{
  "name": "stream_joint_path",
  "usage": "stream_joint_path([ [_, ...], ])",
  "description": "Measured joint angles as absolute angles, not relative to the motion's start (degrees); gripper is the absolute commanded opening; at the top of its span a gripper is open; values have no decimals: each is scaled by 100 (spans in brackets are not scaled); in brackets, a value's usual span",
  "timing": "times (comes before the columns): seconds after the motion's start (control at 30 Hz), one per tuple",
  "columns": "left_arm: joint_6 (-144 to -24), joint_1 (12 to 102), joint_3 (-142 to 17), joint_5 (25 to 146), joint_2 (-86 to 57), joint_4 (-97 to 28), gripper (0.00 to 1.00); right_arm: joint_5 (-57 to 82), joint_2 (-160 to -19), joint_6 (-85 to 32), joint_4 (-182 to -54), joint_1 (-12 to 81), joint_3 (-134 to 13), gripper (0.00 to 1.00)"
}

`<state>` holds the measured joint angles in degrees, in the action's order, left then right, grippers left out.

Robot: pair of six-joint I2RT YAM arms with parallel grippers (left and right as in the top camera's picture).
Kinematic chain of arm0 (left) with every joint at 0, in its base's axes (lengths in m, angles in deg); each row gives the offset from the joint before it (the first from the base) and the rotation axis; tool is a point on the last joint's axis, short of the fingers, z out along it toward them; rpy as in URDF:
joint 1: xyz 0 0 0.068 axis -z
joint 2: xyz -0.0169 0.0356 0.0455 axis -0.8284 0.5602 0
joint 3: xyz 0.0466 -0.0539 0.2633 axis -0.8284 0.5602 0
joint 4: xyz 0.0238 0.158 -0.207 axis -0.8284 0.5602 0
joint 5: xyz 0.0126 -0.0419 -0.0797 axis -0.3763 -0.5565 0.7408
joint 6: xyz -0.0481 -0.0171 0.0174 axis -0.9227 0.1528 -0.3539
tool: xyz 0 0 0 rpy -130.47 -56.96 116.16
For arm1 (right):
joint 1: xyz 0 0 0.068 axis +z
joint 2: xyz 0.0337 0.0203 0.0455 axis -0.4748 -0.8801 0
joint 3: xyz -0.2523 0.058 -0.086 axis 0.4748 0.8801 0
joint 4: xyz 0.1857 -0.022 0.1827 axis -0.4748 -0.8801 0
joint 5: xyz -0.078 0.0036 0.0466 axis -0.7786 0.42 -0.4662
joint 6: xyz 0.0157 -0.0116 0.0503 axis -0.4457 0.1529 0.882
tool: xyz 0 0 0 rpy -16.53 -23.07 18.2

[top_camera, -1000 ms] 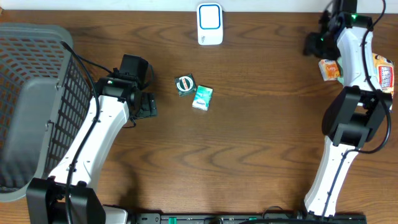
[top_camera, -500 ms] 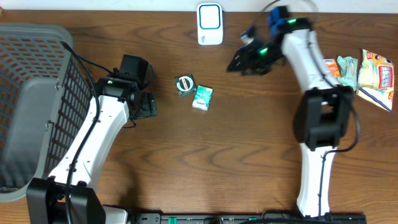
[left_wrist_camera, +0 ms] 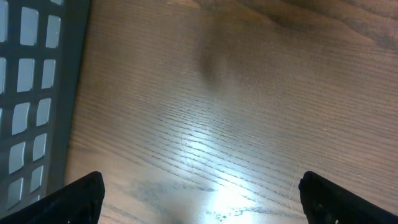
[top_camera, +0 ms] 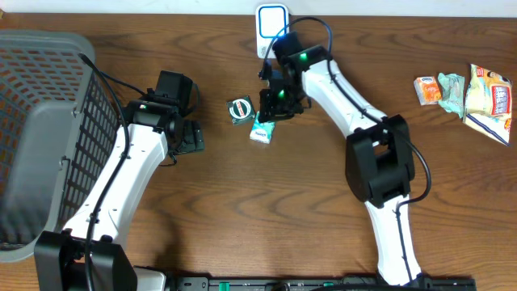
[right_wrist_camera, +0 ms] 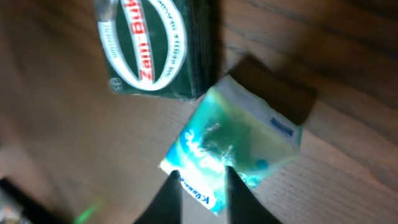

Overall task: Scan the item barcode
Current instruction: 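Reach the right gripper to the small teal tissue pack, then grasp the teal tissue pack with the right gripper and lift it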

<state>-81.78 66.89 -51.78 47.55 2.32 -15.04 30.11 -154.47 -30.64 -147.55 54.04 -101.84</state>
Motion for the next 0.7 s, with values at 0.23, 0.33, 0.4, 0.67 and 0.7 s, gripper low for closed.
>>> stream_joint_path([
  [0.23, -8178, 6689, -5178, 4753, 232, -1506, 98, 2167, -15447, -2760, -14856, 5802, -10145, 2],
  [0.33, -8178, 6689, -5178, 4753, 232, -1506, 98, 1807, -15447, -2642, -14952, 5970, -10097, 2],
  [0.4, -8178, 6689, -5178, 4753, 232, -1506, 98, 1592, -15447, -2592, -15063, 6057, -10081, 1],
  [0.67, -8178, 6689, -5178, 4753, 232, -1506, 98, -429, -15447, -2379, -15540, 6042, -10073, 3],
  [0.7, -8178, 6689, -5178, 4753, 232, -1504, 97, -687, -15447, -2379, -15605, 6009, -10099, 3],
])
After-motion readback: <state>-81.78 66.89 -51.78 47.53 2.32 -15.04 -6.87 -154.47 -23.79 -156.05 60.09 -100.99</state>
